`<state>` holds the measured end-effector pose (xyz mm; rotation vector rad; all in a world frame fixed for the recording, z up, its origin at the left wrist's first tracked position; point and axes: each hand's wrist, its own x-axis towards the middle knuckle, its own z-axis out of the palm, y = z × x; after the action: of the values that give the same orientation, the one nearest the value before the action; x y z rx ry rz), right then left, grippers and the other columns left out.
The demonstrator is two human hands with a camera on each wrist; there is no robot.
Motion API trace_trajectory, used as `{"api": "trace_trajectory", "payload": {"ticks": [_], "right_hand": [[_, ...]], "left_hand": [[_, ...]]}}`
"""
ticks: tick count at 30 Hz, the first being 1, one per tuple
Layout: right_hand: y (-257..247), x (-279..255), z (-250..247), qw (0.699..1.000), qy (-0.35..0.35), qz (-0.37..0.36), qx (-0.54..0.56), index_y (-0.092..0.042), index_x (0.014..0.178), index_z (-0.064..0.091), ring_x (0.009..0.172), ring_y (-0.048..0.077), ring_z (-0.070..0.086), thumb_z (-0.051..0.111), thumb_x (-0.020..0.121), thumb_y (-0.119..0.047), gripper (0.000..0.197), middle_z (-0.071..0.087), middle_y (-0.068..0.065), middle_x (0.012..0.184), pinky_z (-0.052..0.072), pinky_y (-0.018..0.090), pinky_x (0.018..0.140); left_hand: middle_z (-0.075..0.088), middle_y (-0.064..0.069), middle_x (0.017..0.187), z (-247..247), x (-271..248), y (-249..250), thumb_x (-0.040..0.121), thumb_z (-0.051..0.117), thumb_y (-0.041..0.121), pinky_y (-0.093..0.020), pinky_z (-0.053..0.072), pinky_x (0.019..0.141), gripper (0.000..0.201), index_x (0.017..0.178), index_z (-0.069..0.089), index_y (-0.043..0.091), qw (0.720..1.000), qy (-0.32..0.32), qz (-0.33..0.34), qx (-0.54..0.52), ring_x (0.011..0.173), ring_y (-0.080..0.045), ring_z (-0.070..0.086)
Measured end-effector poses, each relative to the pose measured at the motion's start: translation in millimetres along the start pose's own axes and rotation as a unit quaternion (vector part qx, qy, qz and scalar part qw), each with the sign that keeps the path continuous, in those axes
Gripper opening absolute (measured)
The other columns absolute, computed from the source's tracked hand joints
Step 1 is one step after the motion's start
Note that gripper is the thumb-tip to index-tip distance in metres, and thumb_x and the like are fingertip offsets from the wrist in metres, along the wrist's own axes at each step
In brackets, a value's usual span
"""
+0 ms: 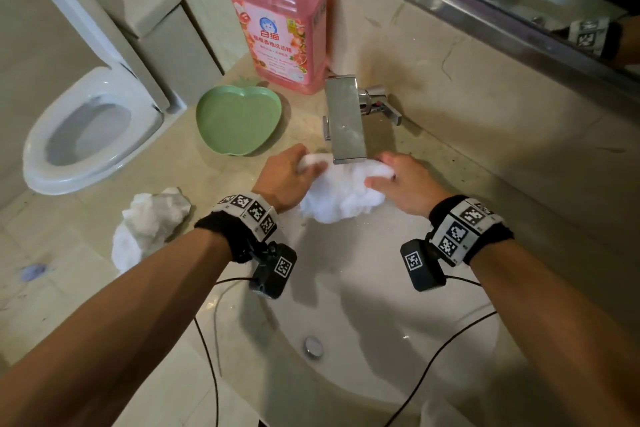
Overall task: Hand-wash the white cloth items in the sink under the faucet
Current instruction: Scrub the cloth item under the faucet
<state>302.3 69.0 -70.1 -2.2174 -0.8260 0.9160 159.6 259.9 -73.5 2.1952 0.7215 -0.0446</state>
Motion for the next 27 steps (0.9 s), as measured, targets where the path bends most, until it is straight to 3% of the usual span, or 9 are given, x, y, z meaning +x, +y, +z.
{"api": "trace_trajectory", "payload": {"ticks": [4, 8, 10, 13, 17, 19, 21, 24, 27], "right_hand": [[-16.5, 3.8, 23.3, 0.997, 0.072, 0.011, 0.04, -0.014, 0.13, 0.061, 0.089, 0.024, 0.069, 0.059, 0.099, -0.024, 0.033, 0.071, 0.01, 0.104, 0.056, 0.033, 0.08], [-29.8, 3.1, 53.6, 0.997, 0.075, 0.012, 0.023, -0.008, 0.124, 0.062, 0.067, -0.002, 0.057, 0.056, 0.098, -0.015, 0.027, 0.065, 0.005, 0.096, 0.041, 0.005, 0.049], [-39.2, 0.7, 62.8, 0.997, 0.035, 0.008, 0.063, -0.016, 0.133, 0.058, 0.078, 0.005, 0.064, 0.067, 0.091, -0.019, 0.043, 0.065, -0.001, 0.102, 0.051, 0.01, 0.055], [-50.9, 2.5, 70.4, 0.999, 0.009, -0.012, 0.051, -0.023, 0.131, 0.057, 0.094, 0.012, 0.064, 0.082, 0.076, -0.033, 0.061, 0.065, -0.005, 0.105, 0.054, 0.023, 0.076], [-40.6, 11.3, 60.8, 0.994, 0.06, 0.053, 0.069, -0.011, 0.126, 0.062, 0.1, 0.02, 0.064, 0.067, 0.089, -0.012, 0.038, 0.066, 0.004, 0.114, 0.052, 0.029, 0.082], [-31.1, 10.9, 52.2, 0.989, 0.057, 0.062, 0.123, -0.011, 0.119, 0.067, 0.101, 0.023, 0.066, 0.056, 0.089, -0.004, 0.033, 0.071, 0.006, 0.108, 0.055, 0.03, 0.081], [-26.1, 7.2, 45.4, 0.984, 0.052, 0.042, 0.168, -0.018, 0.113, 0.07, 0.1, 0.018, 0.068, 0.054, 0.085, 0.002, 0.038, 0.074, -0.006, 0.097, 0.056, 0.023, 0.078], [-21.0, 7.0, 36.3, 0.972, 0.04, 0.02, 0.231, -0.02, 0.109, 0.071, 0.104, 0.019, 0.07, 0.059, 0.082, 0.01, 0.042, 0.076, 0.0, 0.102, 0.057, 0.036, 0.089], [-15.1, 3.3, 26.6, 0.957, 0.042, -0.003, 0.288, -0.02, 0.088, 0.068, 0.099, 0.025, 0.068, 0.058, 0.079, 0.02, 0.043, 0.072, 0.013, 0.103, 0.056, 0.043, 0.086]], "left_hand": [[0.053, 0.003, 0.076, -7.9, -6.8, 1.2, 0.099, 0.048, 0.044, -0.027, 0.032, 0.056, 0.03, 0.09, 0.045, 0.016, 0.999, 0.007, -0.045, 0.016, 0.068, -0.016, 0.05], [0.06, -0.009, 0.1, -11.6, -11.3, 3.1, 0.099, 0.048, 0.042, -0.032, 0.041, 0.073, 0.033, 0.1, 0.048, 0.009, 0.992, -0.012, -0.123, -0.017, 0.087, -0.025, 0.056], [0.062, -0.014, 0.108, -8.7, -15.9, 7.2, 0.099, 0.051, 0.038, -0.043, 0.053, 0.085, 0.031, 0.104, 0.051, 0.007, 0.981, -0.038, -0.15, -0.116, 0.096, -0.03, 0.062], [0.065, -0.016, 0.108, -2.3, -25.2, 19.4, 0.092, 0.053, 0.034, -0.053, 0.054, 0.09, 0.027, 0.104, 0.057, 0.009, 0.964, -0.075, -0.128, -0.221, 0.1, -0.036, 0.065], [0.064, -0.001, 0.11, 2.8, -24.4, 17.7, 0.085, 0.048, 0.03, -0.034, 0.049, 0.084, 0.021, 0.103, 0.057, 0.023, 0.969, -0.114, -0.066, -0.207, 0.102, -0.025, 0.062], [0.054, -0.005, 0.125, 3.7, -17.5, 7.6, 0.084, 0.059, 0.019, -0.031, 0.044, 0.092, 0.041, 0.122, 0.046, 0.017, 0.984, -0.126, -0.028, -0.119, 0.115, -0.022, 0.053], [0.048, -0.006, 0.137, 7.3, -10.9, 2.2, 0.078, 0.074, 0.02, -0.033, 0.042, 0.101, 0.069, 0.138, 0.04, 0.016, 0.986, -0.158, 0.007, -0.05, 0.124, -0.02, 0.048], [0.058, 0.001, 0.127, 19.1, -0.9, 4.4, 0.068, 0.087, 0.028, -0.024, 0.043, 0.095, 0.084, 0.14, 0.044, 0.019, 0.978, -0.203, 0.014, -0.053, 0.108, -0.011, 0.055], [0.065, 0.002, 0.114, 28.6, 12.9, 6.6, 0.062, 0.091, 0.029, -0.023, 0.049, 0.086, 0.077, 0.13, 0.056, 0.02, 0.971, -0.23, -0.027, -0.059, 0.097, -0.012, 0.061]]}}
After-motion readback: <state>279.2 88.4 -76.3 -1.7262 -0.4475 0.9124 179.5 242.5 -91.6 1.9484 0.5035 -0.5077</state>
